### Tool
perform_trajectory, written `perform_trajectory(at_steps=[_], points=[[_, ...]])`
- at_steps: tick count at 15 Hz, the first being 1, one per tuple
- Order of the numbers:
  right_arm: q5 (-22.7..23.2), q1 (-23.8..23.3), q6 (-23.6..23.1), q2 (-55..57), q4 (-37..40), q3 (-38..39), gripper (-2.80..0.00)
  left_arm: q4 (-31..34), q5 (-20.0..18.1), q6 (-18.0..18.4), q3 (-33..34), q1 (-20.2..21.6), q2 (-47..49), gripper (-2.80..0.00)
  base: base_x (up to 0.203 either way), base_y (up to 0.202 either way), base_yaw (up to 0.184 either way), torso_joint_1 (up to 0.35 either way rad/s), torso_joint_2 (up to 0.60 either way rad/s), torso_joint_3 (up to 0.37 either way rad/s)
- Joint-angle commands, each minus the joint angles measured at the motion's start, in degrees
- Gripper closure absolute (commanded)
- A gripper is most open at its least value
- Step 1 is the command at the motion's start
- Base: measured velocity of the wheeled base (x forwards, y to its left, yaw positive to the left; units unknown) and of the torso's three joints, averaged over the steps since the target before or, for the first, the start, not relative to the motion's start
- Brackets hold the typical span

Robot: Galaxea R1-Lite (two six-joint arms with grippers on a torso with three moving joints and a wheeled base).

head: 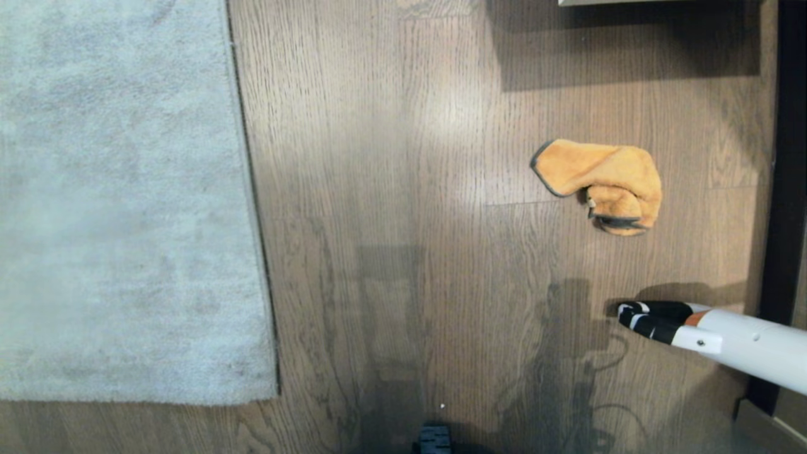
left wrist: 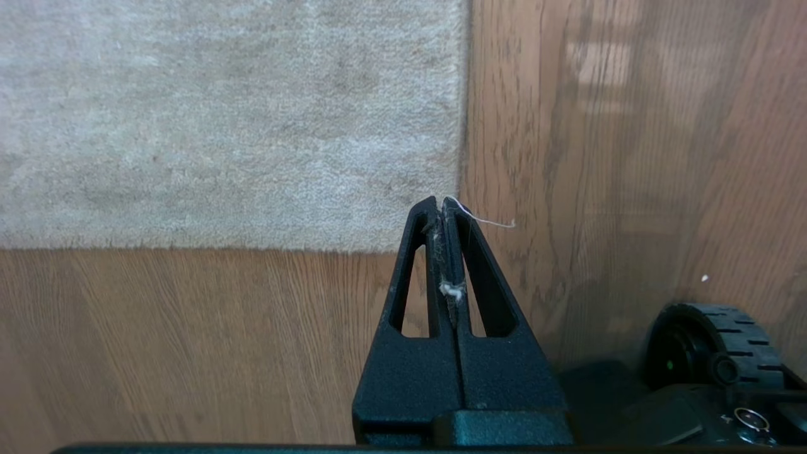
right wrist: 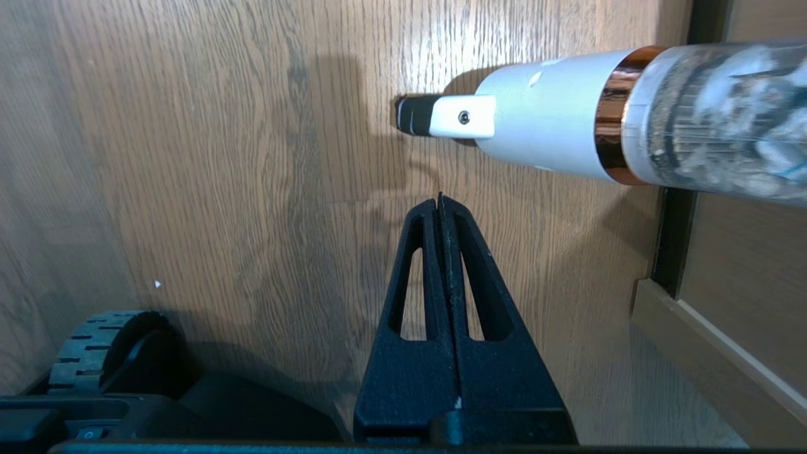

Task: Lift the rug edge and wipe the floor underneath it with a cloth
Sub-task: Pick up the rag

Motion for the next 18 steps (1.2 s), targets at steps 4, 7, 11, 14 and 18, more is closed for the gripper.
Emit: perform_trajectory(at_steps=[4,7,11,14,18], points=[[-0.02,0.00,-0.01,0.05,0.04,0.02,0.00,0.05,0.05,-0.04,0.00,0.04,0.00,0.00,0.000,0.000,0.000,0.002,0.00,-0.199],[-0.02,0.00,-0.01,0.05,0.04,0.02,0.00,0.05,0.05,-0.04,0.00,0.04,0.00,0.00,0.000,0.000,0.000,0.003,0.00,-0.104],[-0.02,0.00,-0.01,0.05,0.04,0.02,0.00,0.05,0.05,-0.04,0.00,0.04,0.00,0.00,0.000,0.000,0.000,0.001,0.00,-0.009],[-0.02,0.00,-0.01,0.05,0.04,0.02,0.00,0.05,0.05,-0.04,0.00,0.04,0.00,0.00,0.000,0.000,0.000,0.000,0.00,0.000],[-0.02,0.00,-0.01,0.05,0.04,0.02,0.00,-0.04,-0.03,0.04,0.00,0.04,0.00,0.00,0.000,0.000,0.000,0.000,0.00,0.000]])
